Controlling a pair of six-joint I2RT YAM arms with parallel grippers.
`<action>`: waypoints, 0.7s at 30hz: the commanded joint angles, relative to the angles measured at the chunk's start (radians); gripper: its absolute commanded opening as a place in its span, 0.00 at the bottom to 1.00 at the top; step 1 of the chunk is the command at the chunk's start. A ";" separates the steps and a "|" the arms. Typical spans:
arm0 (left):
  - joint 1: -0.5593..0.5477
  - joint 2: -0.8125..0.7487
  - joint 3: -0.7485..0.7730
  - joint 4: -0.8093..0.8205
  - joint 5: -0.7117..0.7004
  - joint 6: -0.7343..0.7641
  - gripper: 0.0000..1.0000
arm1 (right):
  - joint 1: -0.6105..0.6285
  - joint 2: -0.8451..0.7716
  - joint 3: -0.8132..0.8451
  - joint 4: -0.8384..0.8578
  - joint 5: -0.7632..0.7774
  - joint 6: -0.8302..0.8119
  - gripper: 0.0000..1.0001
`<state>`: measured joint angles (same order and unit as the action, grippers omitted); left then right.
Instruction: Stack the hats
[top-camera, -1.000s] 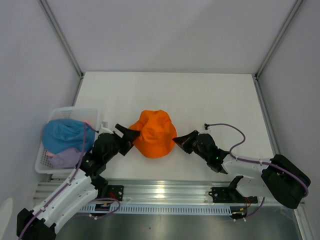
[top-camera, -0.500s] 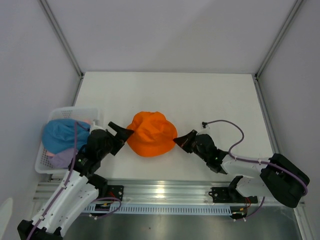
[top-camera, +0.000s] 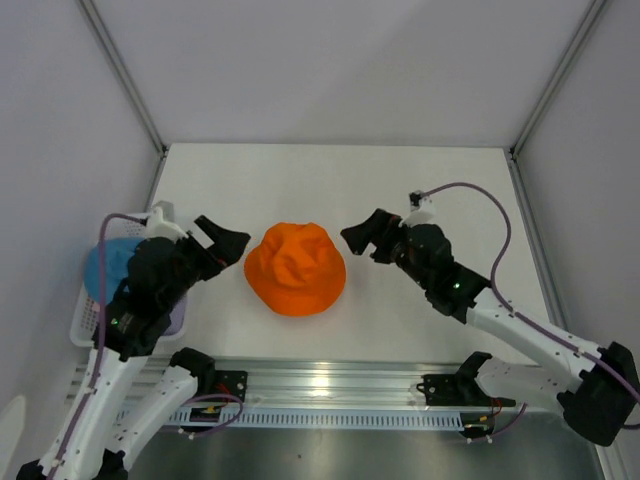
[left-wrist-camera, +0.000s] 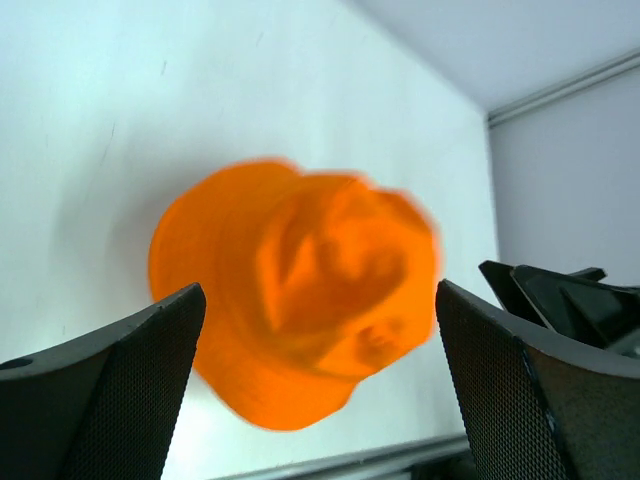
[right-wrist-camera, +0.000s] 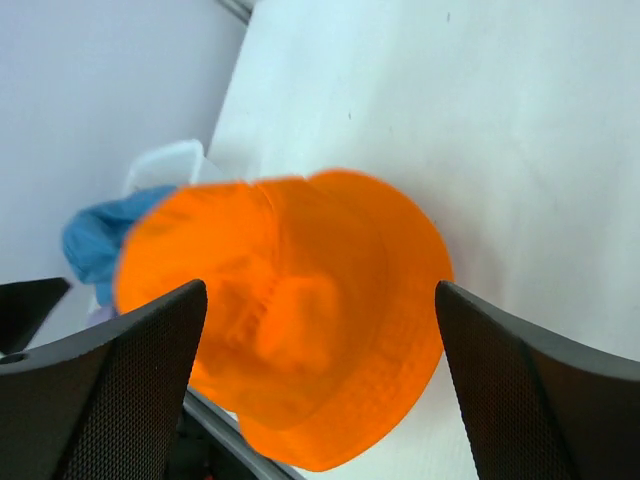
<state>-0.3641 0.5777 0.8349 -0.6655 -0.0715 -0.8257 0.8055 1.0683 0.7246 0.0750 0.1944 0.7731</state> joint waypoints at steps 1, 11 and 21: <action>0.013 0.055 0.205 -0.090 -0.078 0.154 1.00 | -0.110 -0.053 0.116 -0.217 -0.059 -0.094 1.00; 0.267 0.189 0.435 -0.490 -0.521 0.140 0.99 | -0.336 -0.088 0.205 -0.314 -0.213 -0.248 1.00; 0.622 0.352 0.283 -0.280 -0.496 0.241 0.91 | -0.379 -0.013 0.202 -0.250 -0.342 -0.273 1.00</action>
<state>0.2165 0.8978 1.1385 -1.0294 -0.5316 -0.6270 0.4339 1.0435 0.8978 -0.2123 -0.0959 0.5327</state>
